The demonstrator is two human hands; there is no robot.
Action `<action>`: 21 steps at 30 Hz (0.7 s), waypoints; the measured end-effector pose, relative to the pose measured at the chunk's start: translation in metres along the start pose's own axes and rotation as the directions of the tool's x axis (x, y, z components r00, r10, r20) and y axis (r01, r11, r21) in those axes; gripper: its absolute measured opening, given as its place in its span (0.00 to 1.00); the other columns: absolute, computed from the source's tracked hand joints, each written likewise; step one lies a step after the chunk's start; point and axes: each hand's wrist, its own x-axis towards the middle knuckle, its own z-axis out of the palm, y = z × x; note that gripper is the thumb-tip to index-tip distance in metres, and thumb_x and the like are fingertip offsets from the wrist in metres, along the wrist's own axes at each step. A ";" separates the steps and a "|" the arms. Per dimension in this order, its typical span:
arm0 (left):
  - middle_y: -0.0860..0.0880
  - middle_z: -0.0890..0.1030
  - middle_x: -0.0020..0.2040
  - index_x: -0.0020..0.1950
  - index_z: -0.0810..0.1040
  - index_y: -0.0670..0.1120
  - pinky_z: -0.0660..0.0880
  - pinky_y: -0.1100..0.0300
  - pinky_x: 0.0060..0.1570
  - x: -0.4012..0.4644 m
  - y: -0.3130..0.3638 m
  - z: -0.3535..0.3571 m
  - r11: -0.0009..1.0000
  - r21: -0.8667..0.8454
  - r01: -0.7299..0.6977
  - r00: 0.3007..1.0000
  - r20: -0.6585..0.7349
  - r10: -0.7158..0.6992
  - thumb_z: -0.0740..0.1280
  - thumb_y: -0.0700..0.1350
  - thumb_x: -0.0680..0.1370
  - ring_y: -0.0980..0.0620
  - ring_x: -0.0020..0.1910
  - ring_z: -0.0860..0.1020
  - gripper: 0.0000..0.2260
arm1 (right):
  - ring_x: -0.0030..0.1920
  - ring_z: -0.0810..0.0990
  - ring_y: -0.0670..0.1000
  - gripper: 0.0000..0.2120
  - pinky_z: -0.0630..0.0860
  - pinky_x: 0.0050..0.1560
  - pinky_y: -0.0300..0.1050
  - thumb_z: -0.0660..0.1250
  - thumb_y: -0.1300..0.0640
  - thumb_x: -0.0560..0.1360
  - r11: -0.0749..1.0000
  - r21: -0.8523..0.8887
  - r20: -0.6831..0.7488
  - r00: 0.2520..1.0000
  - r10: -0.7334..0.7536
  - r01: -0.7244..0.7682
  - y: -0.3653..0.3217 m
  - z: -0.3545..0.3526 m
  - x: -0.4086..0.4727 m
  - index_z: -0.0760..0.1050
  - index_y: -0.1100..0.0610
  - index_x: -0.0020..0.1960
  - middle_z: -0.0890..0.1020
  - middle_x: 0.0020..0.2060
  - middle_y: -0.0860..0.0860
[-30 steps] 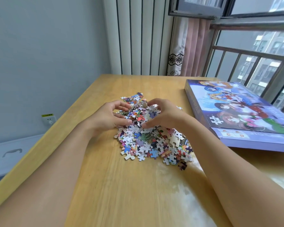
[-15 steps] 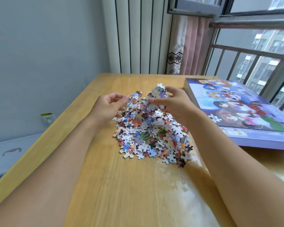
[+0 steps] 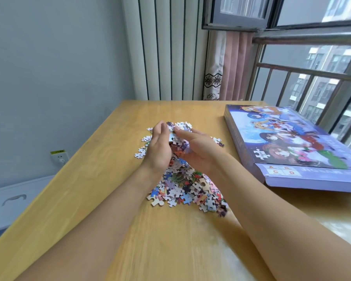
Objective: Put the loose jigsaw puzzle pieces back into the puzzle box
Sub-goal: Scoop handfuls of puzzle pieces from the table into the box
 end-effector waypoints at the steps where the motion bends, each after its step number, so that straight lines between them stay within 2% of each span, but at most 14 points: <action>1: 0.52 0.63 0.78 0.80 0.58 0.55 0.62 0.48 0.76 0.000 -0.001 0.003 1.000 0.029 -0.006 1.000 -0.012 0.007 0.49 0.61 0.84 0.52 0.75 0.64 0.25 | 0.53 0.80 0.56 0.31 0.82 0.53 0.53 0.73 0.61 0.76 1.000 -0.021 0.006 1.000 -0.004 0.004 0.000 -0.001 0.001 0.63 0.63 0.75 0.78 0.63 0.63; 2: 0.52 0.63 0.78 0.80 0.58 0.55 0.62 0.50 0.76 0.000 -0.001 0.005 0.998 0.055 -0.011 1.000 -0.015 0.012 0.49 0.60 0.84 0.52 0.76 0.63 0.24 | 0.51 0.81 0.56 0.29 0.83 0.46 0.50 0.74 0.59 0.76 0.998 -0.057 0.018 1.000 -0.007 0.008 -0.001 -0.002 0.001 0.66 0.64 0.72 0.79 0.62 0.63; 3: 0.53 0.62 0.79 0.80 0.57 0.55 0.61 0.52 0.75 0.000 -0.001 0.005 0.997 0.075 -0.016 1.000 -0.011 0.017 0.48 0.60 0.85 0.54 0.76 0.62 0.24 | 0.53 0.82 0.57 0.29 0.83 0.43 0.50 0.75 0.57 0.75 0.995 -0.096 0.022 1.000 -0.004 0.006 0.000 -0.004 0.003 0.68 0.64 0.71 0.79 0.63 0.63; 5: 0.54 0.60 0.79 0.81 0.55 0.55 0.61 0.59 0.71 0.001 -0.001 0.006 0.995 0.095 -0.025 0.999 0.024 0.023 0.47 0.59 0.85 0.59 0.74 0.61 0.25 | 0.56 0.82 0.60 0.29 0.83 0.47 0.56 0.76 0.54 0.74 0.986 -0.165 0.038 0.999 -0.010 0.016 0.003 -0.008 0.006 0.70 0.64 0.69 0.80 0.63 0.61; 8: 0.53 0.60 0.80 0.81 0.53 0.55 0.58 0.63 0.64 0.001 -0.003 0.009 0.993 0.113 -0.041 0.998 0.059 0.035 0.47 0.59 0.85 0.62 0.67 0.60 0.24 | 0.51 0.82 0.55 0.19 0.79 0.51 0.49 0.75 0.54 0.76 0.963 -0.254 0.052 0.996 -0.076 0.086 0.003 -0.012 0.009 0.76 0.63 0.62 0.84 0.54 0.55; 10: 0.52 0.62 0.79 0.81 0.53 0.55 0.59 0.63 0.64 0.002 -0.004 0.009 0.994 0.102 -0.039 0.998 0.058 0.034 0.49 0.57 0.86 0.62 0.67 0.61 0.23 | 0.47 0.82 0.53 0.12 0.78 0.54 0.49 0.74 0.56 0.76 0.942 -0.303 0.060 0.989 -0.131 0.144 0.003 -0.013 0.011 0.77 0.61 0.56 0.84 0.47 0.55; 13: 0.49 0.65 0.77 0.80 0.55 0.56 0.65 0.56 0.68 0.008 -0.007 0.007 0.993 0.117 -0.025 0.998 0.059 0.018 0.55 0.53 0.86 0.55 0.70 0.66 0.23 | 0.44 0.83 0.53 0.10 0.82 0.56 0.51 0.74 0.61 0.76 0.927 -0.326 0.041 0.982 -0.184 0.188 0.003 -0.015 0.012 0.76 0.63 0.53 0.84 0.43 0.56; 14: 0.49 0.65 0.78 0.80 0.56 0.56 0.66 0.55 0.68 0.009 -0.008 0.006 0.993 0.112 -0.024 0.999 0.050 0.019 0.58 0.52 0.85 0.55 0.70 0.67 0.24 | 0.44 0.84 0.53 0.11 0.83 0.52 0.50 0.74 0.62 0.76 0.931 -0.318 0.029 0.983 -0.182 0.181 0.002 -0.015 0.011 0.76 0.64 0.54 0.84 0.43 0.56; 16: 0.48 0.63 0.79 0.79 0.60 0.55 0.68 0.55 0.68 0.011 -0.010 0.004 0.995 0.102 -0.021 0.999 0.029 0.018 0.61 0.50 0.84 0.55 0.71 0.66 0.23 | 0.42 0.85 0.51 0.19 0.83 0.46 0.47 0.73 0.63 0.76 0.961 -0.236 0.024 0.990 -0.142 0.144 0.001 -0.015 0.009 0.72 0.67 0.63 0.84 0.48 0.58; 19: 0.48 0.66 0.78 0.74 0.68 0.56 0.72 0.46 0.69 0.015 -0.013 -0.001 0.993 0.113 -0.029 1.000 0.014 0.028 0.65 0.48 0.82 0.50 0.74 0.68 0.20 | 0.41 0.86 0.51 0.28 0.84 0.47 0.49 0.73 0.64 0.76 0.992 -0.087 0.058 0.994 -0.089 0.093 -0.002 -0.015 0.008 0.65 0.63 0.73 0.82 0.55 0.60; 21: 0.48 0.70 0.75 0.71 0.71 0.57 0.77 0.46 0.63 0.016 -0.013 -0.004 0.995 0.093 -0.043 0.999 -0.003 0.043 0.68 0.47 0.81 0.46 0.70 0.74 0.19 | 0.44 0.86 0.54 0.37 0.84 0.47 0.50 0.73 0.65 0.75 0.999 0.003 0.088 0.995 -0.044 0.044 -0.004 -0.017 0.007 0.59 0.61 0.78 0.82 0.55 0.60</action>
